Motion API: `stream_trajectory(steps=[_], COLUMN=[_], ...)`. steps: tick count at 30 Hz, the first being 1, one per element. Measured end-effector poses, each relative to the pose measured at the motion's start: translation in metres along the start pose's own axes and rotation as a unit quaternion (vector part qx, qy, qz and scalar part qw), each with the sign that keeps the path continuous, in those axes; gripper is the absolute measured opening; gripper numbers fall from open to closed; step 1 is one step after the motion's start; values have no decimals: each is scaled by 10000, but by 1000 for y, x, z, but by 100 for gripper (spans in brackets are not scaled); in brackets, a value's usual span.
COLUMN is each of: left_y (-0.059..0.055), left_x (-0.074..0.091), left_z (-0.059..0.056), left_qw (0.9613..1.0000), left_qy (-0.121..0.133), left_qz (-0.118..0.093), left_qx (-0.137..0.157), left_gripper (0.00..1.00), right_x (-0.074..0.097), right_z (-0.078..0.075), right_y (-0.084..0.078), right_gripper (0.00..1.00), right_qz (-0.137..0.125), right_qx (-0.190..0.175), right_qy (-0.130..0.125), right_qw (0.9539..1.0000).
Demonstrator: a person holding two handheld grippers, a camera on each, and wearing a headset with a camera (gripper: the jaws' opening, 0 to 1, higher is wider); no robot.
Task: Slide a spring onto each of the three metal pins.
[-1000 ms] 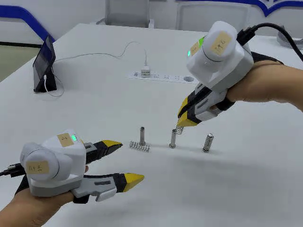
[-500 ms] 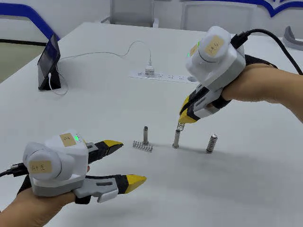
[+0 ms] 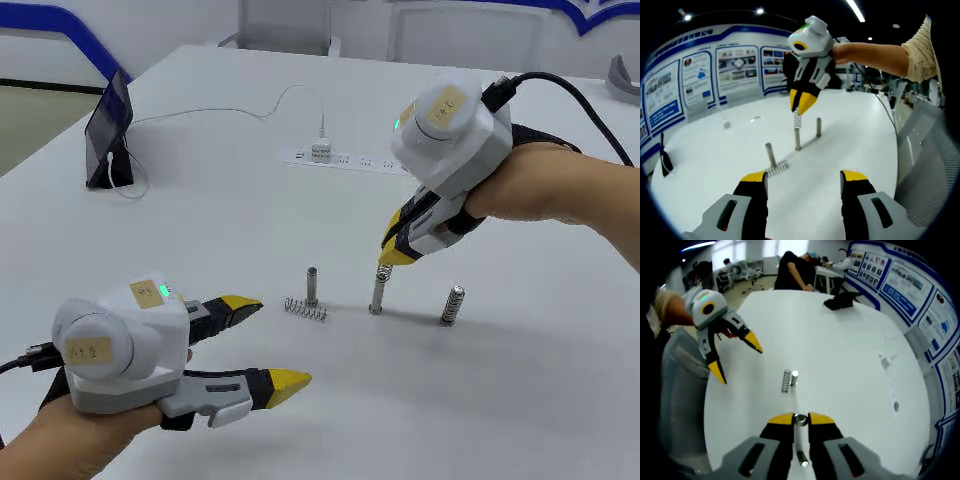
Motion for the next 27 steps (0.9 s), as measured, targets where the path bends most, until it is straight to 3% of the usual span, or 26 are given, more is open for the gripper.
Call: stream_trajectory(steps=[27], left_y=[-5], left_x=[3], left_z=[3], left_qw=[10000], left_qy=[20], left_qz=[42], left_qx=[43], left_gripper=[58], right_x=[-27], right_z=[1], right_y=[-12], right_gripper=[12], right_qz=[227], right_qx=[-202], right_qy=[174], right_qw=[9994])
Point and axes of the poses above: the centre of the closed fingertips' face, and the gripper's own axes: x roughly backward along the fingers, z roughly to its left, y roughly out of its top, the point moved 1 cm from there along x, roughly backward along the fingers, and after that the axes turned 8 degrees about y, right-handed, at the moved point
